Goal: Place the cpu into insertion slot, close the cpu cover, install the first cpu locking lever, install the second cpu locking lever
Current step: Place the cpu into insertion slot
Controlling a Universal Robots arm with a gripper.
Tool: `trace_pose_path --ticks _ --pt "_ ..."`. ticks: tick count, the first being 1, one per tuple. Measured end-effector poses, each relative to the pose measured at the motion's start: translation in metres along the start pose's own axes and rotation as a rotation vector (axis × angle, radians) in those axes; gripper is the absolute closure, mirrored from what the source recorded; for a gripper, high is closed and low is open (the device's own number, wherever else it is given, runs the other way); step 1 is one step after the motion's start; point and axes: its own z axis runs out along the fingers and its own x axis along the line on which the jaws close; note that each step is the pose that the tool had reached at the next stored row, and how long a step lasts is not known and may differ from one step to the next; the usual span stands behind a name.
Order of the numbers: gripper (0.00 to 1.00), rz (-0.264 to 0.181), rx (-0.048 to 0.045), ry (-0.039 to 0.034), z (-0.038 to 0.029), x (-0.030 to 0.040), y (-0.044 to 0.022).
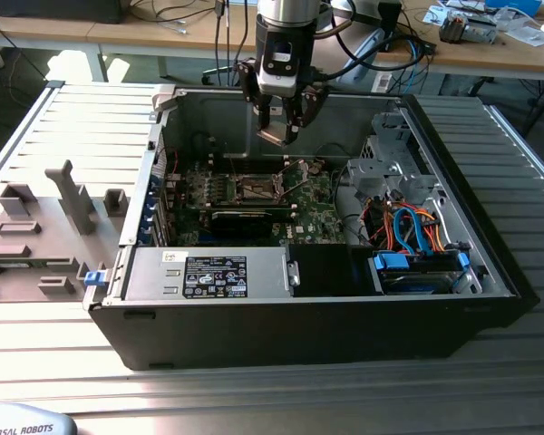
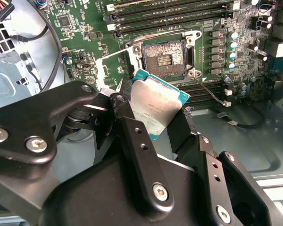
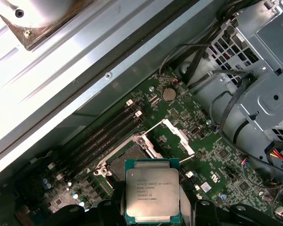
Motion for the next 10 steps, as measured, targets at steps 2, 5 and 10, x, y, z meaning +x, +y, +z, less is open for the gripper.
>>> trace_pose_path --ticks 2,5,10 --pt "0.46 0.001 0.0000 -0.0001 0.0000 0.0000 0.0000" --pt "0.46 0.004 0.0000 -0.0001 0.0000 0.0000 0.0000" --pt "0.46 0.008 0.0000 -0.0002 0.0001 0.0000 0.0000"
